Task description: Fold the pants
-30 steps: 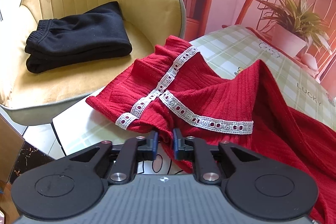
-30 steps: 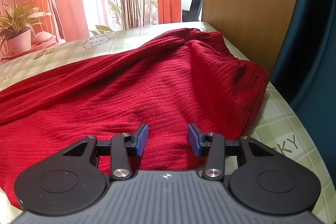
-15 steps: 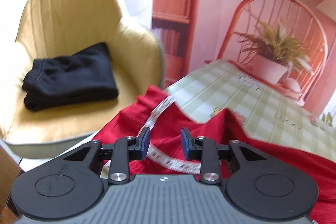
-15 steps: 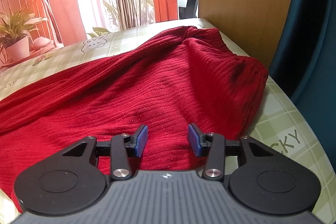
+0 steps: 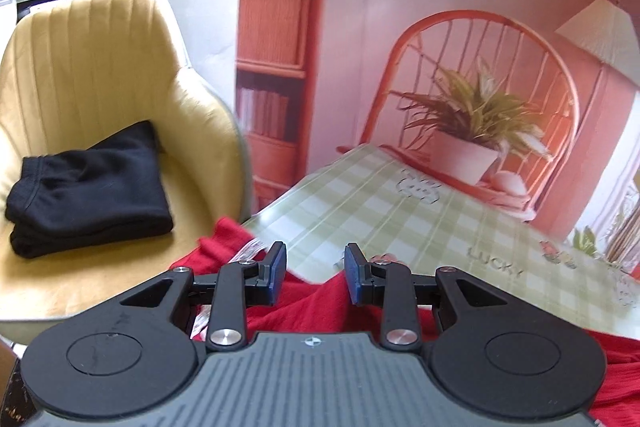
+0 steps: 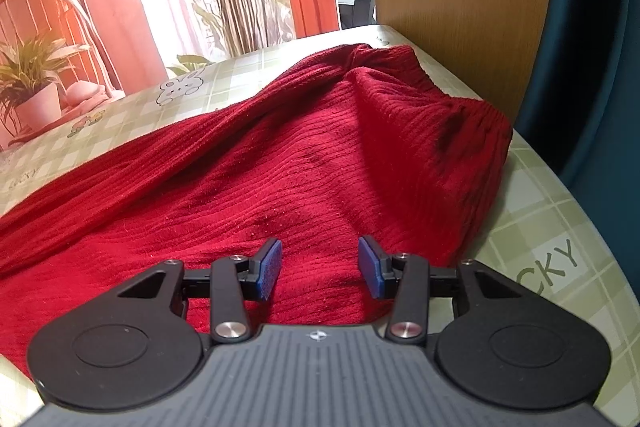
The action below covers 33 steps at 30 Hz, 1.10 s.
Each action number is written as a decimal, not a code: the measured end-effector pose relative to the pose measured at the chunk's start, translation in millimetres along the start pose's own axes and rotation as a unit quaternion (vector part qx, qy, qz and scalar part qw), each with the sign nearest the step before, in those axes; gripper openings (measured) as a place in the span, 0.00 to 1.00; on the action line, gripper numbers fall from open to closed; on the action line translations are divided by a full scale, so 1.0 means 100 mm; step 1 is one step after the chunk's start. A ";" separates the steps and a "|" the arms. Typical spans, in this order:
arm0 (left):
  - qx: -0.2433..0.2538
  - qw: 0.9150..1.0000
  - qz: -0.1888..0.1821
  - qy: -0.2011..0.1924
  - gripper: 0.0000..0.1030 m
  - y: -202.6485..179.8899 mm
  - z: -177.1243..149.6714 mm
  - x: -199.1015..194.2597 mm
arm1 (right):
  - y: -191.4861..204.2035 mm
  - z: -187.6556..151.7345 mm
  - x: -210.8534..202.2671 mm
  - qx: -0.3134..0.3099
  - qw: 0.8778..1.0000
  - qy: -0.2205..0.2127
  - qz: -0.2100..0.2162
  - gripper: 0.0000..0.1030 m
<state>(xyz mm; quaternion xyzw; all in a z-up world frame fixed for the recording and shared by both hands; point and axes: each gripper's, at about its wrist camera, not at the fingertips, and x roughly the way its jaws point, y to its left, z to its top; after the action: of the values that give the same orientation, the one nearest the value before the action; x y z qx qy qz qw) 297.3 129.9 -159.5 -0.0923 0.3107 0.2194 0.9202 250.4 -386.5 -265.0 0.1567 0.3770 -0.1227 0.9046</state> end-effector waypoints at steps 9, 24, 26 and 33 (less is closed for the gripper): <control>0.008 0.998 -0.056 0.022 0.32 -0.35 0.11 0.30 | -0.15 0.21 -0.11 0.032 0.999 -0.018 -0.004 0.44; 0.061 0.977 -0.163 0.120 0.32 -1.72 -0.39 0.77 | -0.52 0.96 0.18 -0.013 0.992 -0.109 -0.055 0.44; 0.073 0.975 -0.162 0.131 0.32 -1.86 -0.50 0.82 | -0.53 1.03 0.30 -0.017 0.992 -0.114 -0.053 0.44; 0.098 0.972 -0.140 0.159 0.32 -1.96 -0.68 1.00 | -0.61 1.17 0.78 0.000 0.995 -0.084 -0.044 0.43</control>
<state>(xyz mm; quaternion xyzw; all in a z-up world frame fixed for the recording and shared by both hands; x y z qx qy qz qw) 422.5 -29.9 -268.0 -0.0779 0.4569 0.0391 0.8852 358.8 -494.5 -254.9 0.1290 0.3062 -0.1752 0.9268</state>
